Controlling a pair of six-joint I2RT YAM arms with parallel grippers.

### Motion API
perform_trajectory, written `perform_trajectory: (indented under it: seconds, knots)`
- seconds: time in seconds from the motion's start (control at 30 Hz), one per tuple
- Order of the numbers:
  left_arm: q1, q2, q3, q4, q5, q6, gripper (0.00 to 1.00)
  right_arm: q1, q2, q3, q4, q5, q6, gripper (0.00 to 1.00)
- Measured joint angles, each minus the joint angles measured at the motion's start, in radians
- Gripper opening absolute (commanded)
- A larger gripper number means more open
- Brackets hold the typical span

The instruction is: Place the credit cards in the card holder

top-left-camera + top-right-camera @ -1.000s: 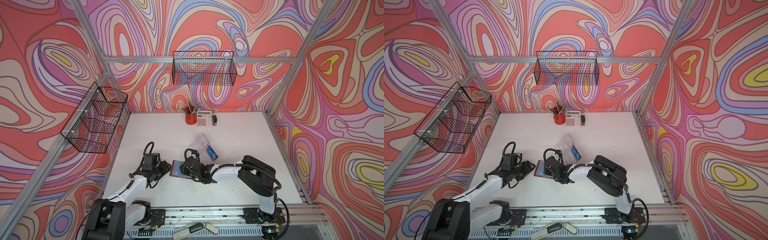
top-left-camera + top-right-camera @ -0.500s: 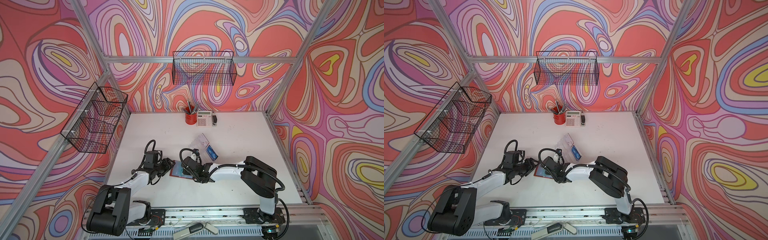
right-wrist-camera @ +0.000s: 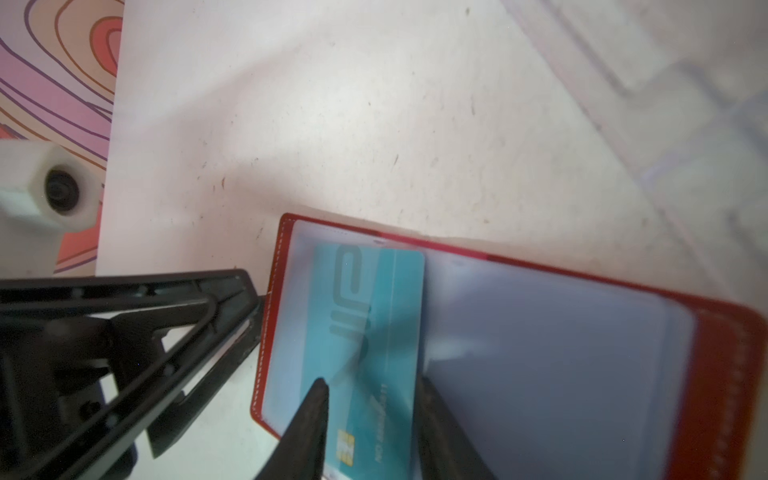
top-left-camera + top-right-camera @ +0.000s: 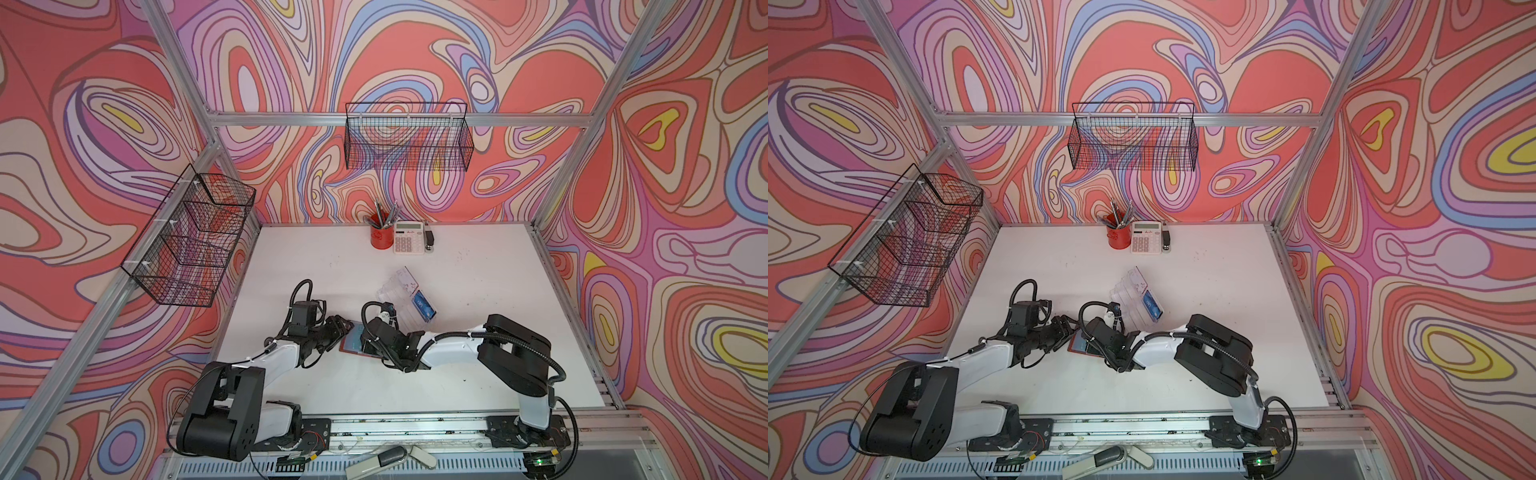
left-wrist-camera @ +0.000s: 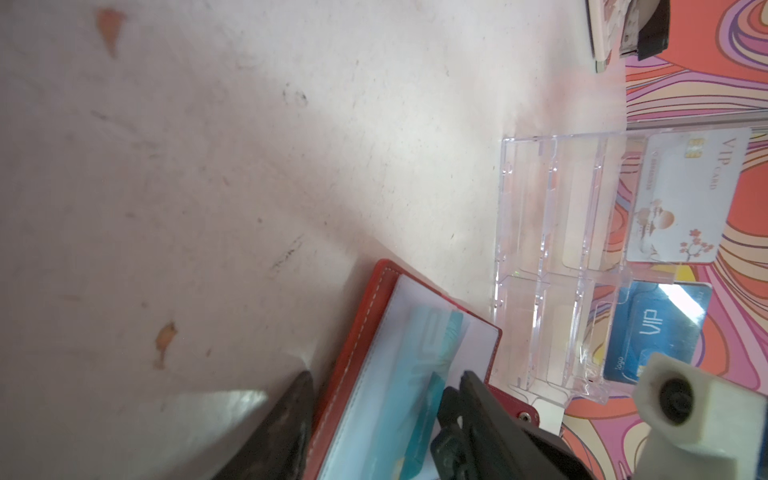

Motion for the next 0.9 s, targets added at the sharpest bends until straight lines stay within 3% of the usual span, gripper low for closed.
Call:
perform_trajectory:
  seconds: [0.5, 0.63, 0.9]
  knots:
    - [0.0, -0.086, -0.068, 0.0, -0.004, -0.029, 0.56, 0.01, 0.047, 0.05, 0.027, -0.022, -0.023, 0.33]
    - [0.0, -0.18, -0.105, -0.057, -0.028, -0.044, 0.59, 0.01, 0.055, 0.055, 0.054, -0.03, -0.06, 0.33]
    - [-0.001, -0.298, -0.114, -0.186, -0.082, -0.043, 0.7, 0.012, -0.001, -0.016, 0.09, -0.022, -0.136, 0.45]
